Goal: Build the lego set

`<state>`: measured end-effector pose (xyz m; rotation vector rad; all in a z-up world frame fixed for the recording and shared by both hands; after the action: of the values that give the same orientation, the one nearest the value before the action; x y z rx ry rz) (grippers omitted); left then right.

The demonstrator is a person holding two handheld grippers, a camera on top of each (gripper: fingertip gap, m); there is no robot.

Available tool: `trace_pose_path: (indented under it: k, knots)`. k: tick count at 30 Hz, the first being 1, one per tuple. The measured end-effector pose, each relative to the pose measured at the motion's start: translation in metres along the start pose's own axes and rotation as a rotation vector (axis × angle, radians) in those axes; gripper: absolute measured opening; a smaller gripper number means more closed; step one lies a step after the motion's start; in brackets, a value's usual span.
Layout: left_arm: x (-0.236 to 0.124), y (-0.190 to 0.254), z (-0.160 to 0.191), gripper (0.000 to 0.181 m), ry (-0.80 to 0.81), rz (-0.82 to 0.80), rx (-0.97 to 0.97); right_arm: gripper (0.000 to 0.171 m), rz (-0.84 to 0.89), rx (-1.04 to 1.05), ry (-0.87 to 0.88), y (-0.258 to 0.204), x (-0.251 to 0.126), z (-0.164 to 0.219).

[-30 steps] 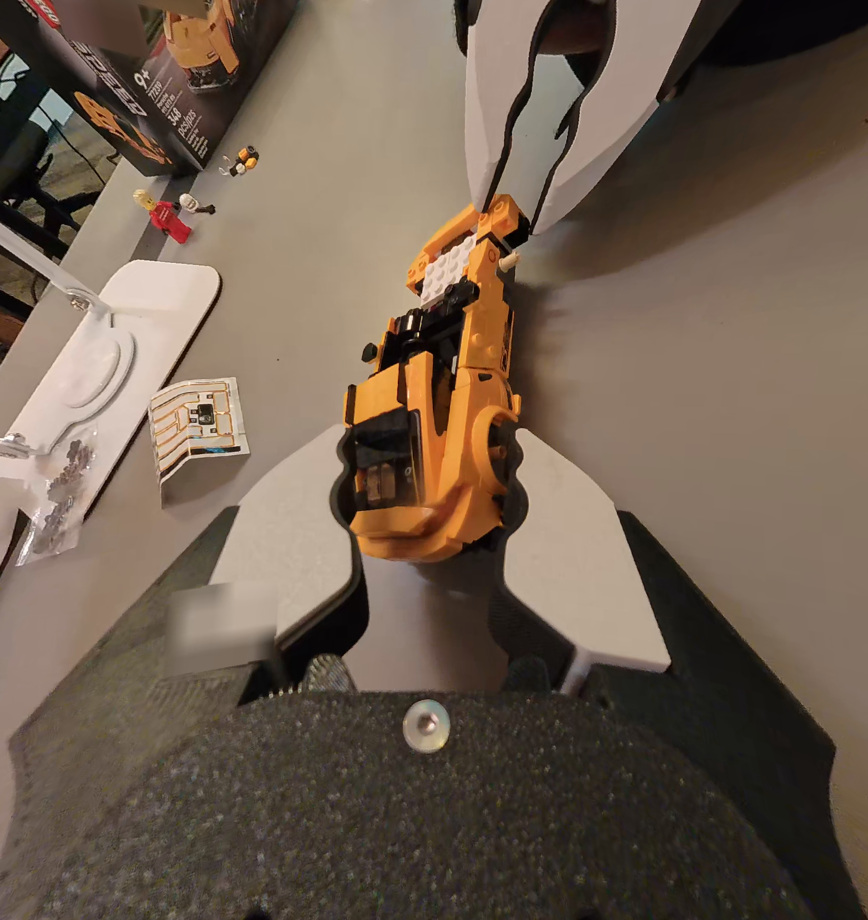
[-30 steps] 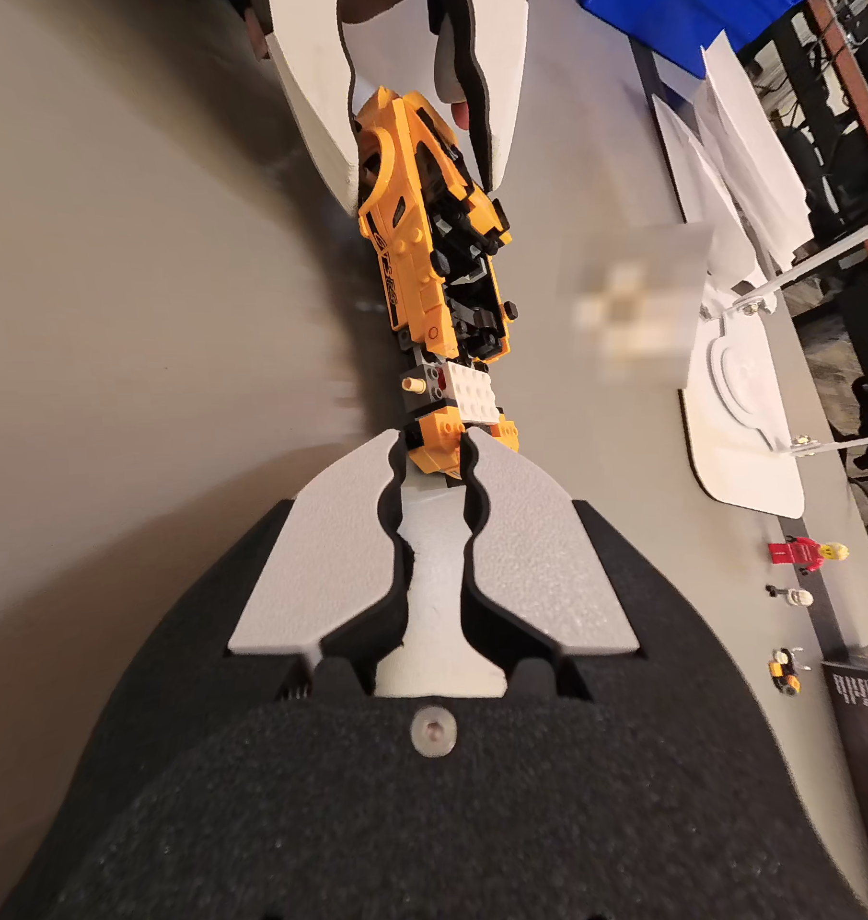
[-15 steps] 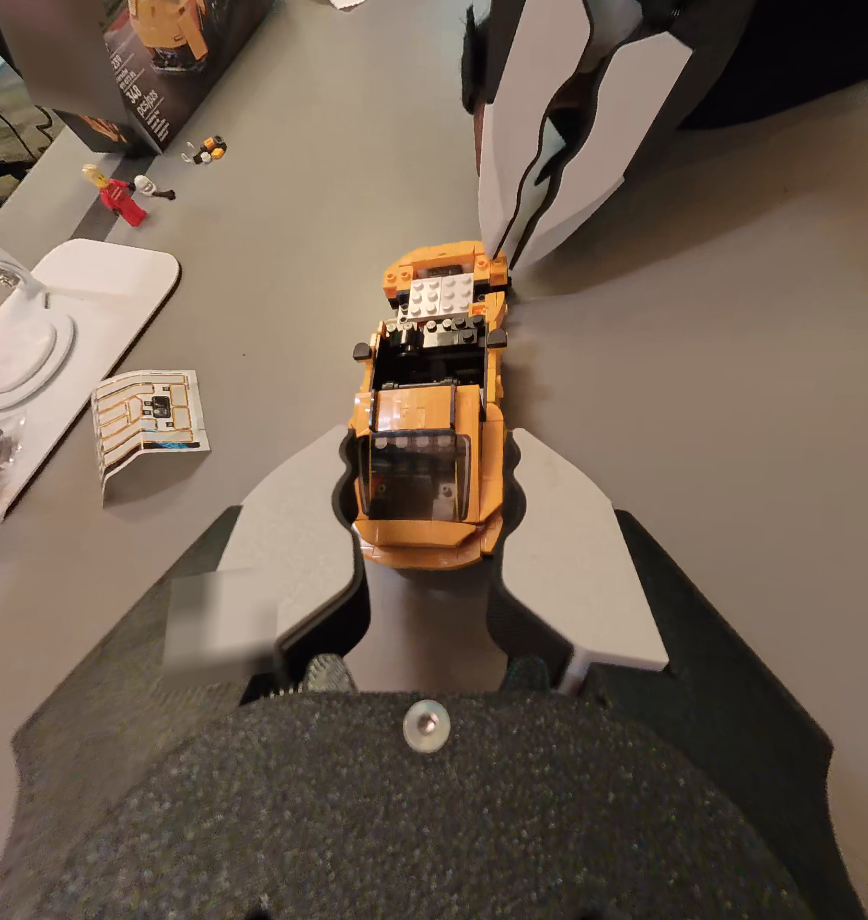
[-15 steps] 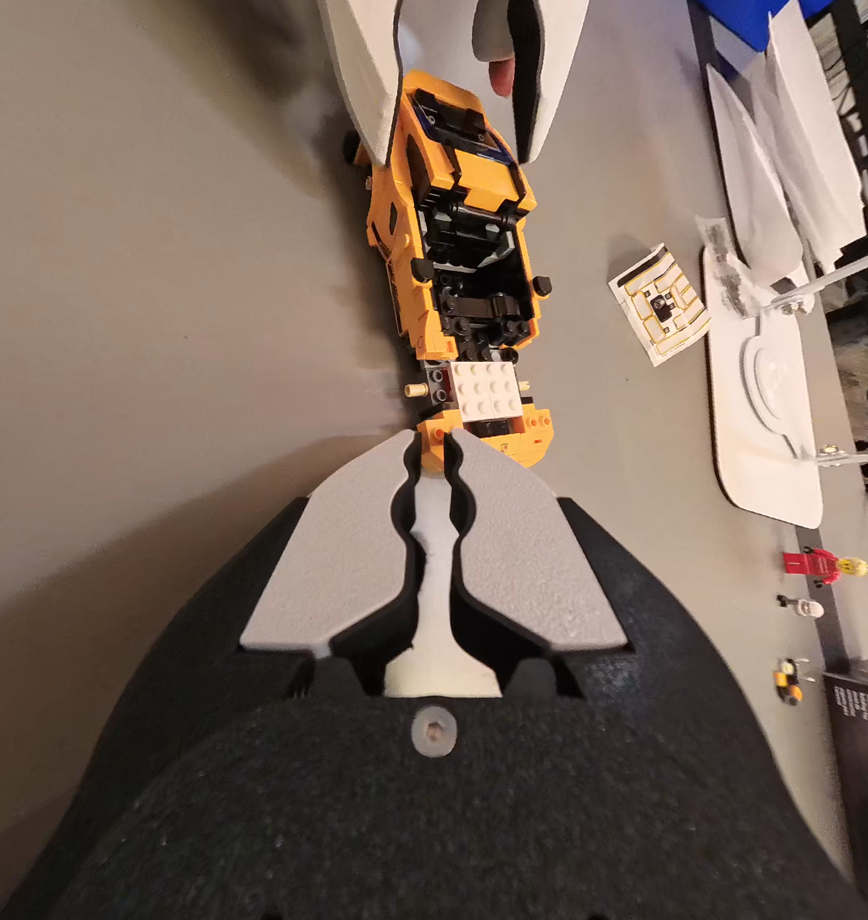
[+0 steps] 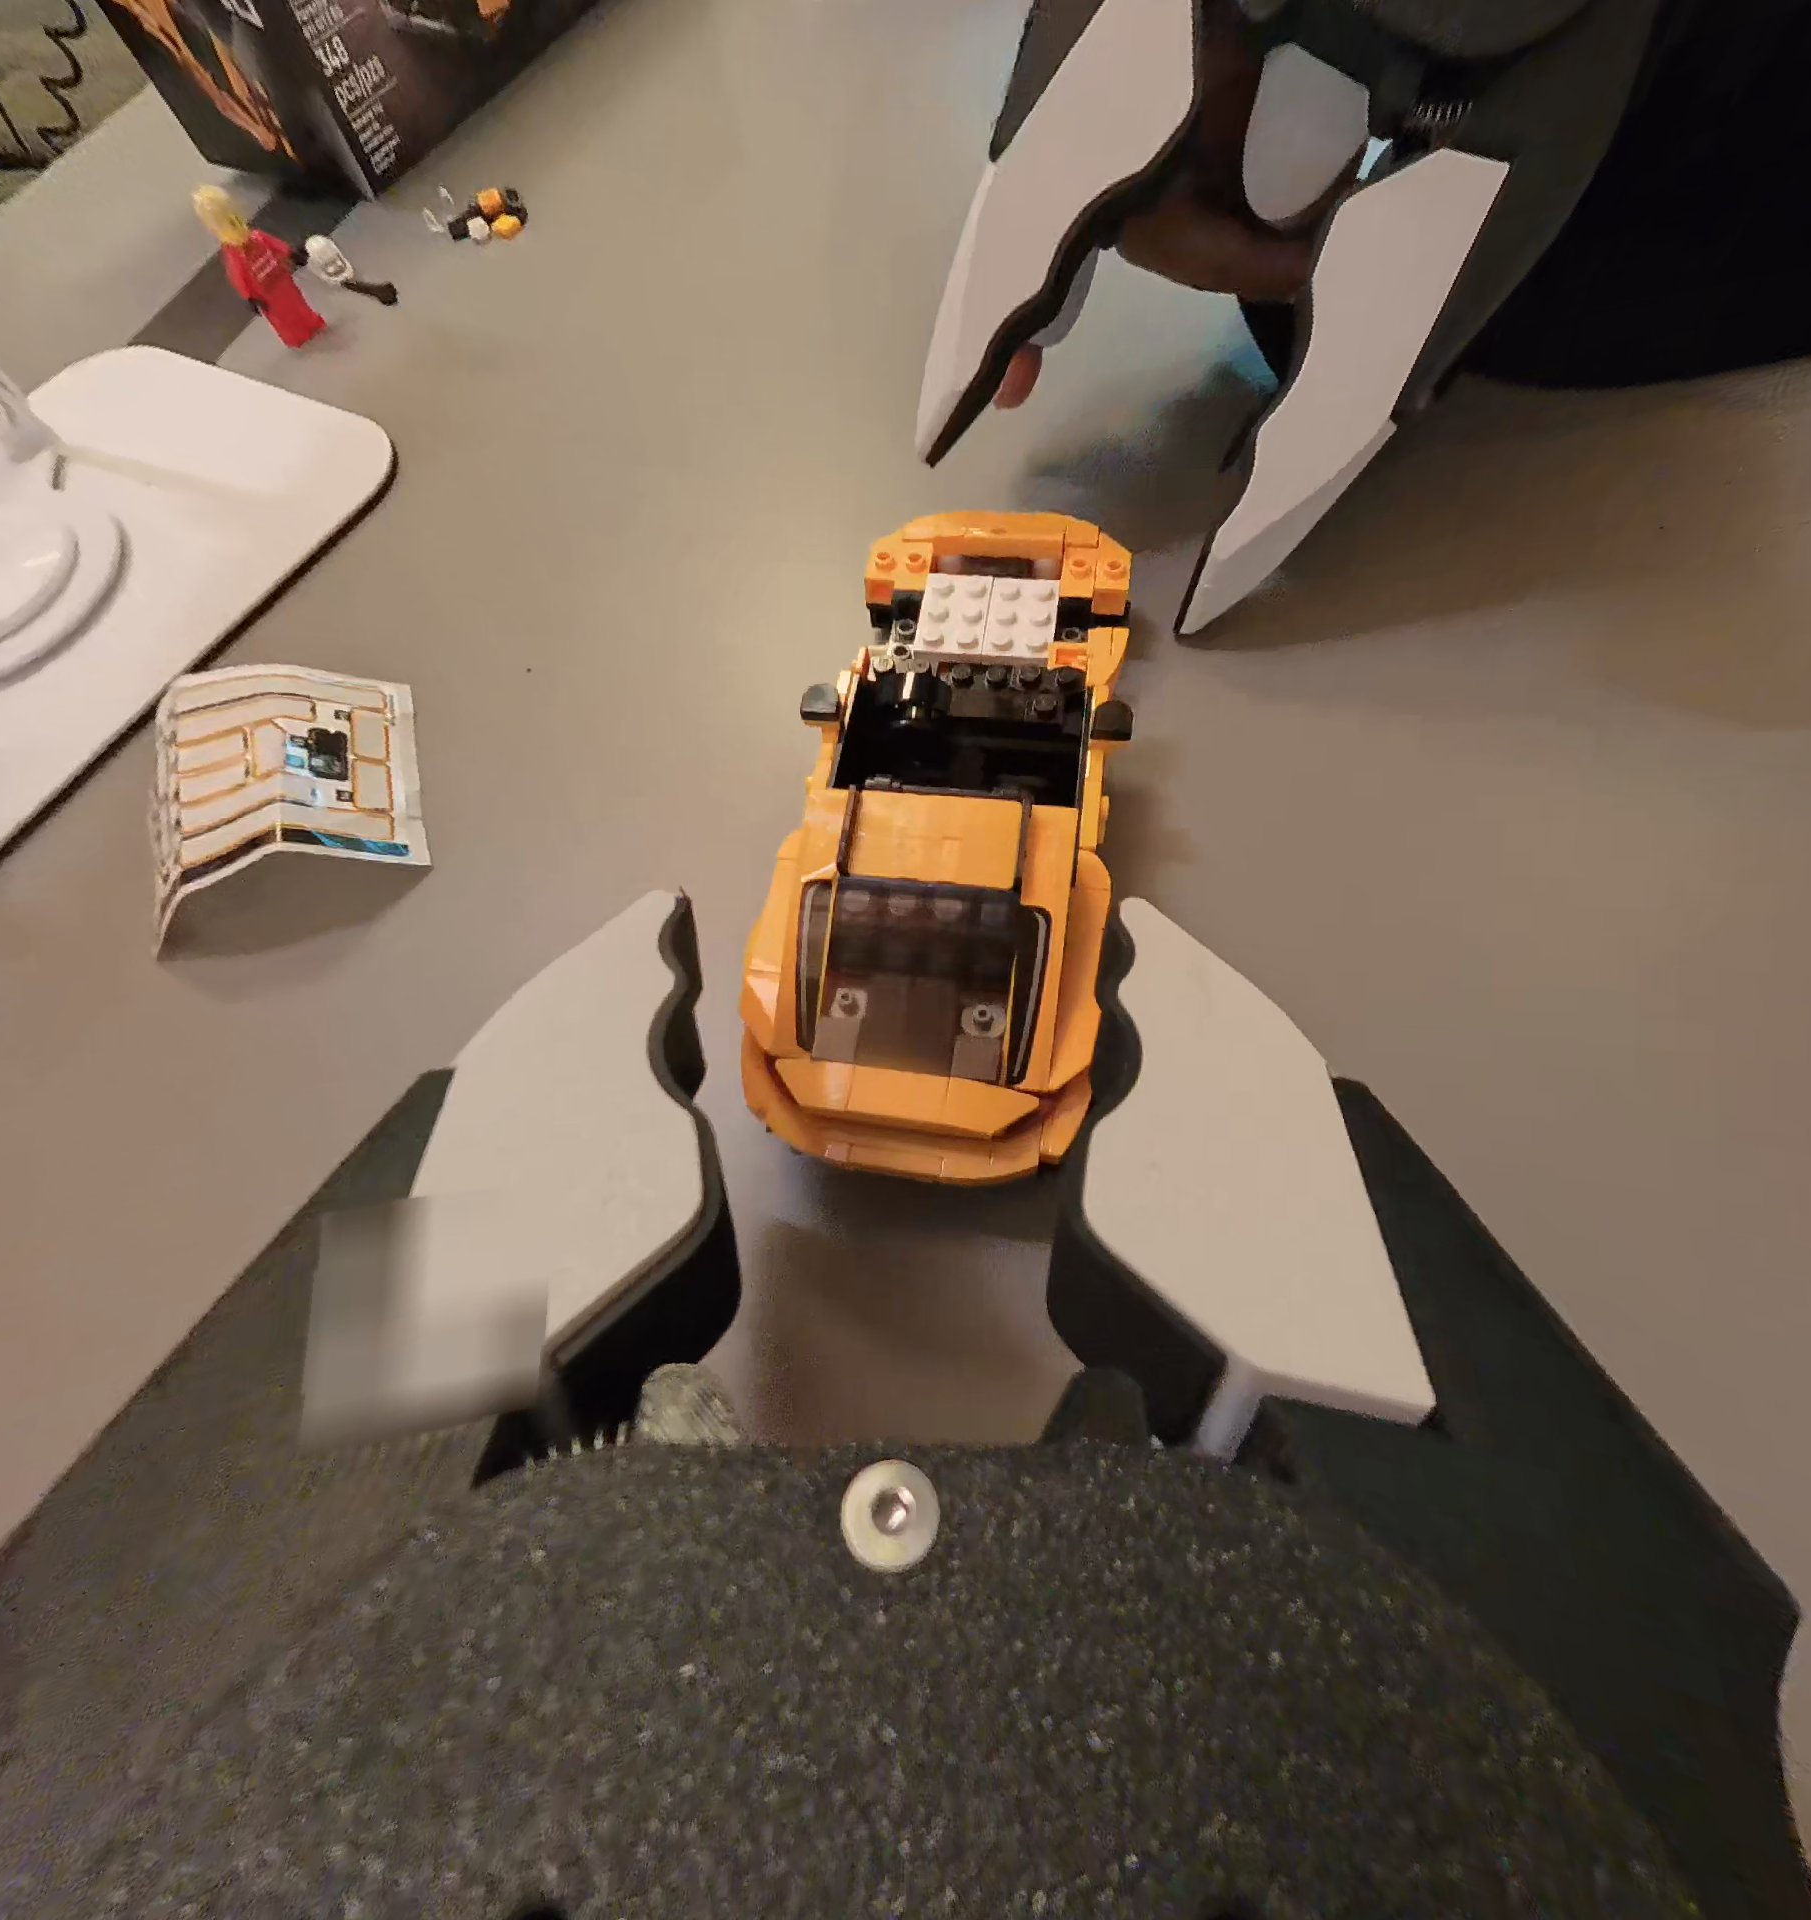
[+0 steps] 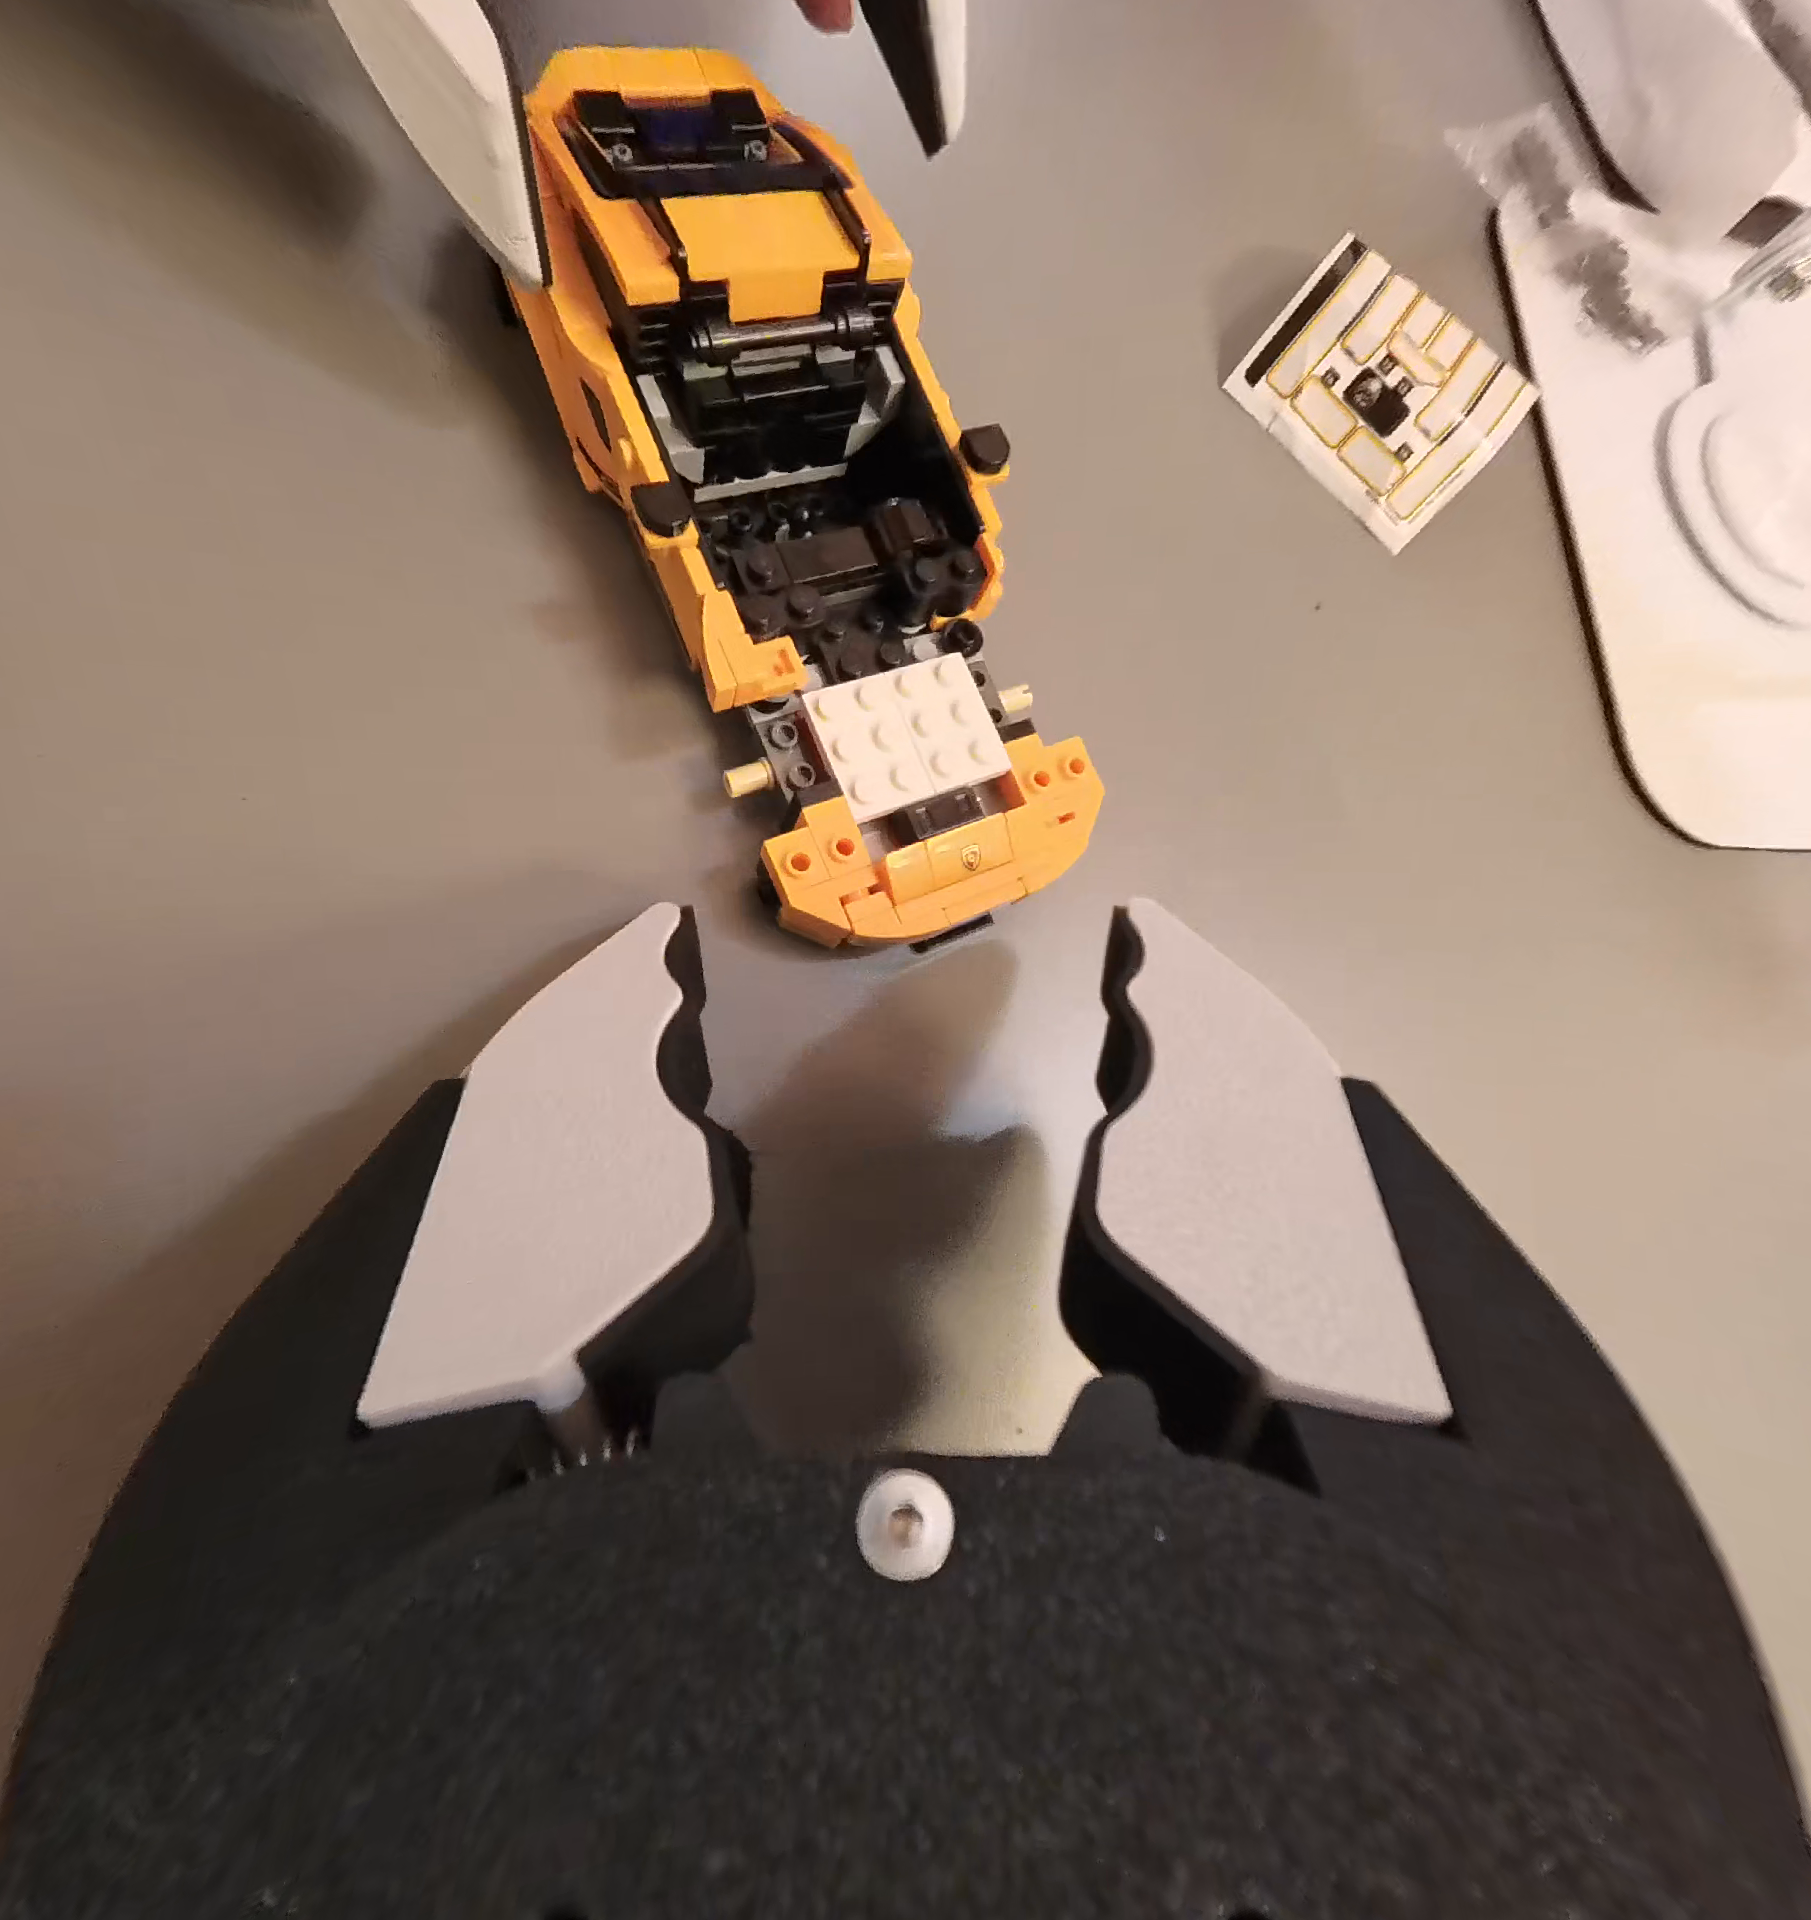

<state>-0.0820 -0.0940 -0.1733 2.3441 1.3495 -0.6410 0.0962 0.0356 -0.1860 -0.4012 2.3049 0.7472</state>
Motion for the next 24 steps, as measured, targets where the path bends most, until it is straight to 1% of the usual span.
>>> trace_pose_path:
  k: [5, 7, 8, 11, 13, 14, 15, 16, 24]
  knots:
    - [0.001, 0.001, 0.001, 0.069, -0.010, 0.028, -0.023, 0.072, -0.043, 0.035, -0.004, 0.003, 0.003, 0.000]
    - [0.005, 0.003, 0.004, 0.070, -0.042, 0.045, -0.018, 0.071, -0.088, 0.057, 0.001, 0.004, 0.005, 0.001]
    - [0.006, 0.004, 0.005, 0.074, -0.051, 0.045, -0.009, 0.071, -0.105, 0.065, 0.005, 0.005, 0.006, 0.001]
    - [0.007, 0.004, 0.005, 0.073, -0.049, 0.045, -0.009, 0.070, -0.168, 0.093, 0.015, 0.008, 0.011, 0.000]
    - [0.006, 0.003, 0.005, 0.070, -0.048, 0.043, -0.014, 0.070, -0.170, 0.095, 0.017, 0.010, 0.013, -0.001]
    - [0.006, 0.003, 0.005, 0.070, -0.048, 0.044, -0.012, 0.068, -0.162, 0.098, 0.017, 0.010, 0.013, -0.001]
    - [0.006, 0.003, 0.006, 0.070, -0.048, 0.046, -0.009, 0.061, -0.143, 0.103, 0.014, 0.012, 0.014, -0.001]
    - [0.006, 0.004, 0.006, 0.070, -0.049, 0.049, -0.005, 0.058, -0.139, 0.098, 0.013, 0.012, 0.014, -0.001]
    - [0.006, 0.011, 0.005, 0.068, -0.052, 0.085, 0.037, 0.057, -0.116, 0.043, 0.009, 0.004, 0.006, -0.005]
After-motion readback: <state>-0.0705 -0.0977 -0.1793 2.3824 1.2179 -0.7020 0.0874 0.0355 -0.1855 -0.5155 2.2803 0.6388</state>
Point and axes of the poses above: each gripper's, where its closed fingertips meet, x out along the fingers, z out of its underside, y = z × x across the jaws, the point moved 8 cm from there along -x, back along the fingers, and after that the axes turned 12 degrees about -x, right-handed, at the moved point
